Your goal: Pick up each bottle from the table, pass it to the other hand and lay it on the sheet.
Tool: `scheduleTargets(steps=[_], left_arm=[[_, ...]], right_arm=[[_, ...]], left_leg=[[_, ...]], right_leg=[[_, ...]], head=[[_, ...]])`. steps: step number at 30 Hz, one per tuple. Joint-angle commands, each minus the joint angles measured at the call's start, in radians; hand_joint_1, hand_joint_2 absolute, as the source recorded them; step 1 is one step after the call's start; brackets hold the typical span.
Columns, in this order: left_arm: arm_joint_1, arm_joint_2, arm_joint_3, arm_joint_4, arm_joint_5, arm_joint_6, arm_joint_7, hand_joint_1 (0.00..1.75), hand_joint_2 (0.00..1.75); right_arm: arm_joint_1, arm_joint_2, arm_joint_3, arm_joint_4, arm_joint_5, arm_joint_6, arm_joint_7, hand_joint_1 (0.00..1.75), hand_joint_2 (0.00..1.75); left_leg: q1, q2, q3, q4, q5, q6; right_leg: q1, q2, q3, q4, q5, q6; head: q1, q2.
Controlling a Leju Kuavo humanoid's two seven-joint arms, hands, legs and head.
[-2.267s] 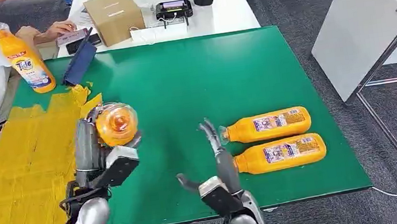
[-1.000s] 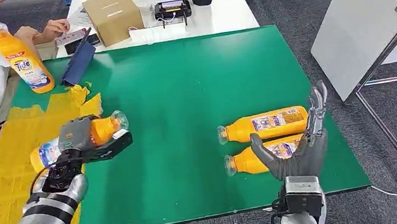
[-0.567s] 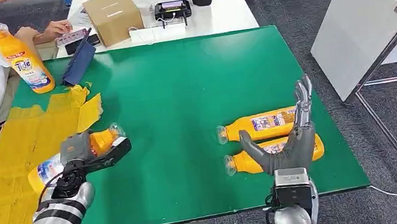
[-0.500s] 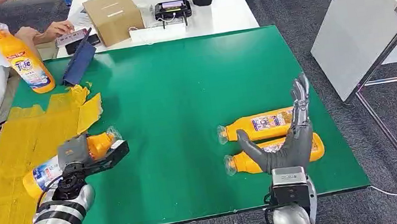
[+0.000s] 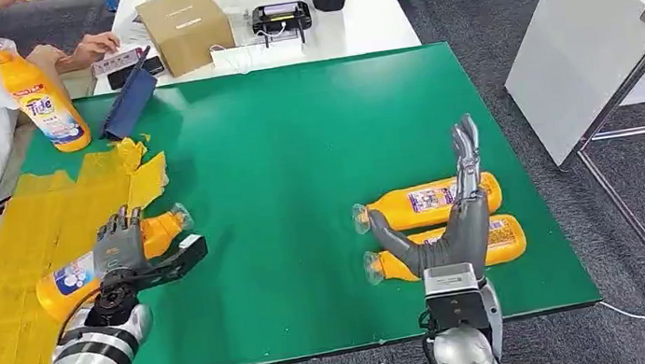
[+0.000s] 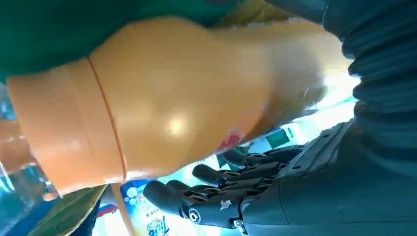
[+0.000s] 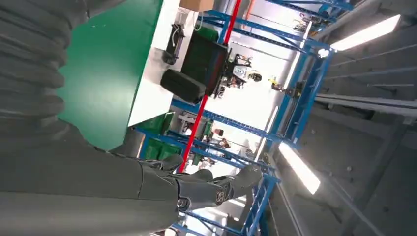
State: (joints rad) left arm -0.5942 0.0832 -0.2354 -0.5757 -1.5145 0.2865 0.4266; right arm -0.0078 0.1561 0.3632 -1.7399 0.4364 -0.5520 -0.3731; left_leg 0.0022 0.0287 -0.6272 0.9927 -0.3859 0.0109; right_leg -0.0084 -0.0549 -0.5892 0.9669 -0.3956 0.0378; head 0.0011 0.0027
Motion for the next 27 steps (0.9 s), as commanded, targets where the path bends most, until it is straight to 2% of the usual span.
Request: scheduleTargets(steps=[1,3,4,6,8,10,12,14,15,16,18,20,22,23,25,27], left_arm=[[0.013,-0.047,0.083,0.067,0.076,0.090,-0.130,0.00,1.75],[0.050,-0.072,0.112,-0.004,0.151,0.187,-0.234,0.00,1.75],[0.092,-0.092,0.137,-0.093,0.247,0.256,-0.357,0.00,1.75],[0.242,-0.107,0.121,-0.370,0.405,0.375,-0.556,0.00,1.75],[0.384,-0.113,0.097,-0.638,0.621,0.411,-0.728,0.00,1.75],[0.496,-0.108,0.083,-0.830,0.687,0.404,-0.773,0.00,1.75],[0.551,-0.114,0.078,-0.925,0.816,0.369,-0.831,0.00,1.75],[0.593,-0.135,0.089,-0.986,0.897,0.356,-0.900,0.00,1.75],[0.605,-0.139,0.092,-1.001,0.896,0.357,-0.903,0.00,1.75],[0.605,-0.139,0.092,-1.001,0.896,0.357,-0.903,0.00,1.75],[0.607,-0.141,0.093,-1.004,0.899,0.358,-0.910,0.00,1.75],[0.633,-0.155,0.091,-1.043,0.931,0.343,-0.942,0.00,1.75],[0.653,-0.156,0.081,-1.077,0.941,0.311,-0.934,0.00,1.75],[0.661,-0.155,0.071,-1.092,0.946,0.275,-0.916,0.00,1.75],[0.663,-0.148,0.053,-1.095,0.942,0.230,-0.888,0.00,1.75],[0.661,-0.150,0.052,-1.093,0.941,0.231,-0.886,0.00,1.75]], right_arm=[[-0.025,-0.039,0.013,0.067,0.014,0.012,0.008,0.00,1.75],[-0.008,-0.046,0.007,0.062,0.018,0.006,0.002,0.00,1.75],[0.001,-0.054,0.007,0.056,0.028,0.004,0.001,0.00,1.75],[0.023,-0.078,0.004,0.056,0.086,-0.002,0.025,0.00,1.75],[0.023,-0.100,0.012,0.076,0.141,0.008,0.051,0.00,1.75],[0.013,-0.122,0.022,0.104,0.233,0.022,0.105,0.00,1.75],[0.004,-0.137,0.020,0.119,0.291,0.030,0.143,0.00,1.75],[-0.007,-0.160,0.007,0.143,0.445,0.035,0.227,0.00,1.75],[-0.009,-0.162,0.004,0.143,0.446,0.033,0.226,0.00,1.75],[-0.009,-0.162,0.004,0.143,0.446,0.033,0.226,0.00,1.75],[-0.011,-0.167,0.001,0.150,0.470,0.046,0.244,0.00,1.75],[-0.019,-0.199,0.003,0.172,0.549,0.131,0.322,0.00,1.75],[-0.032,-0.223,-0.004,0.206,0.588,0.176,0.358,0.00,1.75],[-0.044,-0.249,-0.008,0.238,0.615,0.236,0.391,0.00,1.75],[-0.065,-0.299,-0.014,0.306,0.642,0.322,0.412,0.00,1.75],[-0.068,-0.308,-0.026,0.327,0.635,0.321,0.399,0.00,1.75]], left_leg=[[0.000,-0.001,0.005,-0.001,-0.002,-0.001],[0.000,-0.001,0.004,-0.001,-0.001,0.000],[0.000,-0.002,0.005,-0.002,-0.002,0.000],[0.000,-0.002,0.003,-0.001,-0.001,0.000],[0.000,-0.001,0.002,-0.001,-0.001,0.001],[-0.001,0.002,0.004,-0.001,-0.004,0.001],[-0.002,0.005,0.005,0.000,-0.007,0.001],[-0.003,0.004,0.001,0.000,-0.006,0.001],[-0.002,0.003,0.004,0.000,-0.008,0.001],[-0.002,0.003,0.000,0.001,-0.006,0.002],[-0.002,0.003,0.001,0.001,-0.009,0.001],[-0.002,0.000,0.002,0.001,-0.008,0.001],[-0.002,0.002,0.001,0.000,-0.007,0.002],[-0.002,0.003,0.002,0.001,-0.008,0.002],[-0.002,0.002,0.003,0.000,-0.008,0.002],[-0.002,0.000,0.001,0.000,-0.005,0.003]], right_leg=[[0.000,0.005,0.005,-0.001,-0.001,-0.001],[-0.001,0.003,0.004,-0.002,-0.001,0.000],[-0.001,0.004,0.006,-0.002,-0.002,-0.001],[-0.001,0.001,0.003,-0.002,-0.001,0.000],[-0.001,0.003,0.002,-0.002,-0.001,0.000],[-0.003,0.007,0.004,-0.002,-0.002,0.001],[-0.003,0.010,0.004,-0.001,-0.003,0.000],[-0.003,0.006,0.000,-0.001,-0.002,0.001],[-0.003,0.008,0.003,-0.001,-0.003,0.000],[-0.003,0.005,0.000,-0.001,-0.003,0.001],[-0.003,0.007,0.001,-0.001,-0.005,0.002],[-0.003,0.005,0.002,-0.001,-0.005,0.003],[-0.003,0.005,0.001,-0.002,-0.004,0.003],[-0.003,0.008,0.003,-0.002,-0.004,0.003],[-0.003,0.008,0.004,-0.002,-0.004,0.003],[-0.003,0.003,0.001,-0.002,-0.003,0.003]], head=[[0.000,0.000],[0.000,0.000],[0.000,0.000],[0.000,0.000],[0.000,0.000],[0.000,0.000],[0.000,0.000],[0.000,0.000],[0.000,0.000],[0.001,0.000],[0.000,0.000],[0.000,0.000],[0.000,0.000],[0.000,0.000],[0.000,0.000],[0.000,0.000]])
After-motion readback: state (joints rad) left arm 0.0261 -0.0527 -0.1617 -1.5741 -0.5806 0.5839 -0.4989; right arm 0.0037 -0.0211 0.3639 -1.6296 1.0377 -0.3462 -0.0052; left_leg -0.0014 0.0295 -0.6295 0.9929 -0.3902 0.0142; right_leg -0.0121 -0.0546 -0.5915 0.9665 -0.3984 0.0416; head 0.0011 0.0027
